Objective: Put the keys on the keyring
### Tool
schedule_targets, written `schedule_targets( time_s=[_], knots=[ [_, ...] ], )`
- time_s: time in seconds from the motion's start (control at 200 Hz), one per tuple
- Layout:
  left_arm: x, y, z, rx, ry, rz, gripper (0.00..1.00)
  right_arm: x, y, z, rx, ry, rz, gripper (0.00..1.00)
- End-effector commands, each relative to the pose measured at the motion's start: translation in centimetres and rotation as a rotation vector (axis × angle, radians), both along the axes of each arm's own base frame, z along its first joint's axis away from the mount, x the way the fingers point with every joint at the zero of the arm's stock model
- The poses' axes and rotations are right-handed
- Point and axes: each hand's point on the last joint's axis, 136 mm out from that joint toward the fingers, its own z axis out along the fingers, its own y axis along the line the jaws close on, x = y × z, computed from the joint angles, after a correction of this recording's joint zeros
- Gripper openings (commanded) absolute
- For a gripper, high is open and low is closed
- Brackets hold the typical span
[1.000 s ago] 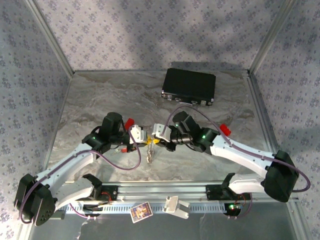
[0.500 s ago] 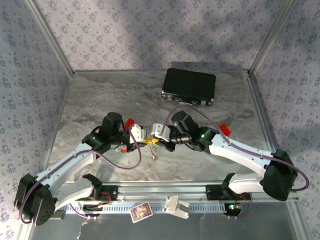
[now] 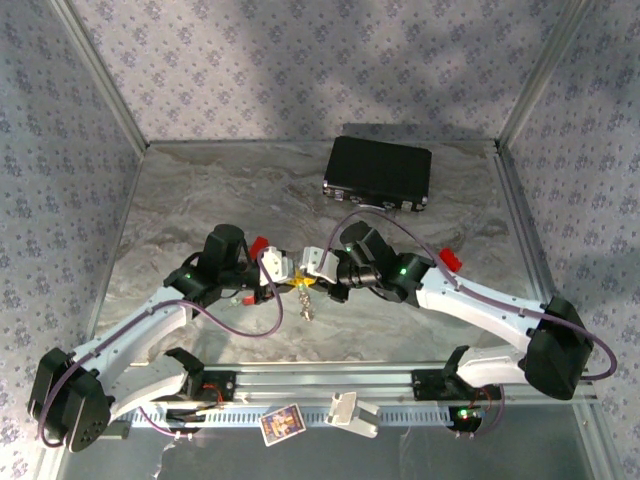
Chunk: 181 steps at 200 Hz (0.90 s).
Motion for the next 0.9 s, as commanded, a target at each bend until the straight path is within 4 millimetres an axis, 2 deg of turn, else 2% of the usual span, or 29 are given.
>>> schedule_targets(
  time_s=[0.0,0.095,0.19,0.325,0.425,0.505,0.6,0.735,0.899],
  knots=[
    [0.8,-0.3,3.6,-0.051,-0.050,0.040,0.00,1.4,-1.0,2.5,0.022,-0.064,-0.070,0.20],
    [1.7,-0.2,4.5,-0.026,0.014,0.132,0.00,1.4,-2.2,3.6,0.046,-0.066,-0.090,0.21],
    [3.1,0.1,5.9,-0.011,0.115,0.275,0.00,-0.2,-2.5,4.3,0.084,-0.042,-0.041,0.20],
    [4.8,0.7,7.0,-0.003,0.315,0.480,0.00,-3.4,-1.0,4.9,0.155,0.014,0.081,0.20],
    [5.9,1.2,6.9,0.012,0.463,0.631,0.00,-4.1,0.8,4.7,0.201,0.013,0.103,0.20],
    [6.2,1.5,7.0,0.009,0.578,0.729,0.00,-3.1,1.9,4.4,0.249,-0.019,0.042,0.20],
    [6.6,1.7,7.3,-0.017,0.701,0.827,0.00,-0.7,2.6,3.8,0.297,-0.059,-0.078,0.20],
    [6.4,2.1,7.4,-0.027,0.864,0.950,0.00,2.5,2.3,3.0,0.336,-0.124,-0.239,0.18],
    [5.5,2.0,6.5,0.017,1.086,1.070,0.00,4.7,1.8,4.1,0.420,-0.168,-0.318,0.17]
  ],
)
